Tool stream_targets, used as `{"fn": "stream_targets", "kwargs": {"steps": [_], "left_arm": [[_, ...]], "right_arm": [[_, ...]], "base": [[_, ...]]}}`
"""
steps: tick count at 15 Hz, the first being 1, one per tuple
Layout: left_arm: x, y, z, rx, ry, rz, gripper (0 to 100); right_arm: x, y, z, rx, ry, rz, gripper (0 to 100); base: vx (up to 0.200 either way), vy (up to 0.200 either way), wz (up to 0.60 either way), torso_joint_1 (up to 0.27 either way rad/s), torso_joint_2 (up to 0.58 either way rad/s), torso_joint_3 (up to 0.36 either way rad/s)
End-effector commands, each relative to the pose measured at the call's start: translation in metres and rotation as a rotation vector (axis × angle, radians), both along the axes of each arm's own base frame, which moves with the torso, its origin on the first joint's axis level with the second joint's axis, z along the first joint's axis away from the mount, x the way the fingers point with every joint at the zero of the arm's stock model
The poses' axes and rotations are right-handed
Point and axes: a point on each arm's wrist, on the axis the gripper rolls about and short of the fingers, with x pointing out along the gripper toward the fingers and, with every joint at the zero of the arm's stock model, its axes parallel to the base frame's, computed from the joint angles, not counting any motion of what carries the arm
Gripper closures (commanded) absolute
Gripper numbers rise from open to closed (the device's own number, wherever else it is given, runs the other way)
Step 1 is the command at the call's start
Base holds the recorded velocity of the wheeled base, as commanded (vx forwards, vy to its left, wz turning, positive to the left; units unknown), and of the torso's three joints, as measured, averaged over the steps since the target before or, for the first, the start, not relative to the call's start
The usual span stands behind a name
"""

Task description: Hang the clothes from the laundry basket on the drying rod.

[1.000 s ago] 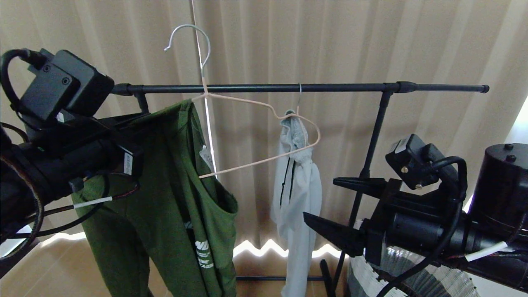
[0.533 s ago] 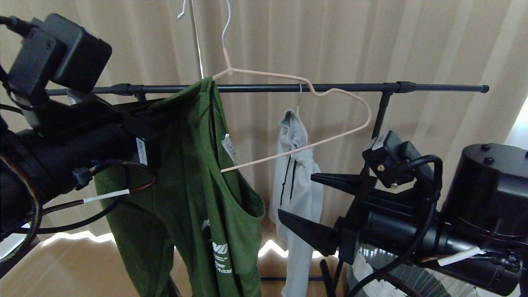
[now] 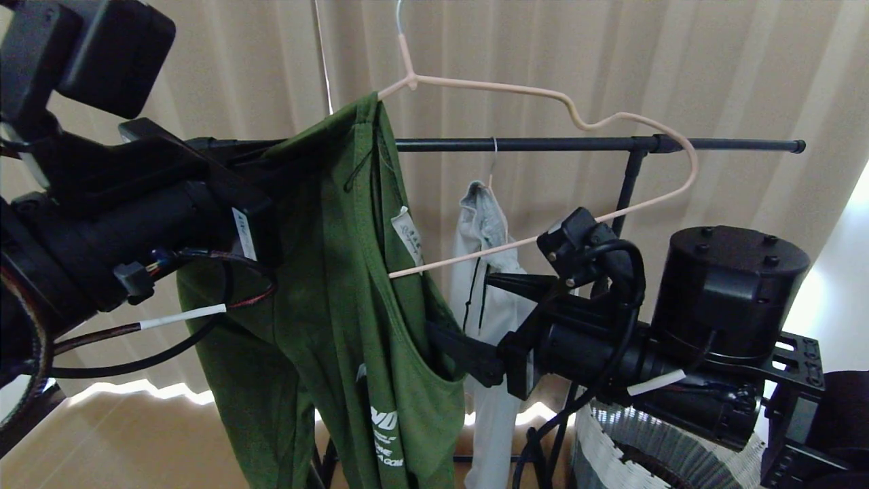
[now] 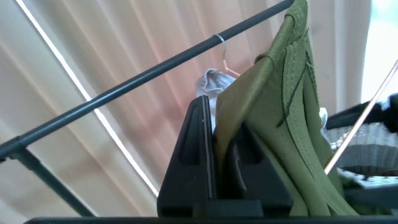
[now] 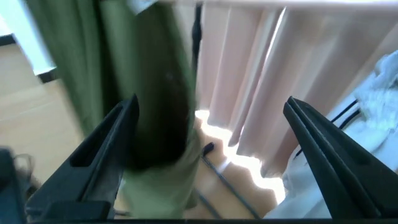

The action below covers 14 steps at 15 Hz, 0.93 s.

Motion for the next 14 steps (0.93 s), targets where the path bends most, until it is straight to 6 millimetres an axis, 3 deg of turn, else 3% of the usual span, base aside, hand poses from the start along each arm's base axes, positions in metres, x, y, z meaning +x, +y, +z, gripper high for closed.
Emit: {"fn": "stream_targets", "kwargs": {"steps": [1, 7, 14], "left_arm": [[-0.001, -0.001, 0.002, -0.013, -0.001, -0.007, 100], [0.001, 0.002, 0.006, -0.025, -0.008, 0.006, 100], [0.005, 0.014, -0.007, 0.015, 0.018, 0.072, 100]], "right_arm": [[0.002, 0.003, -0.011, -0.028, 0.025, 0.003, 0], [-0.007, -0.014, -0.025, -0.079, 0.060, -0.056, 0], [-0.007, -0.070, -0.012, -0.173, 0.028, -0.249, 0]], "base": [[0.000, 0.000, 0.00, 0.000, 0.00, 0.000], [0.000, 0.000, 0.00, 0.000, 0.00, 0.000], [0.000, 0.000, 0.00, 0.000, 0.00, 0.000]]}}
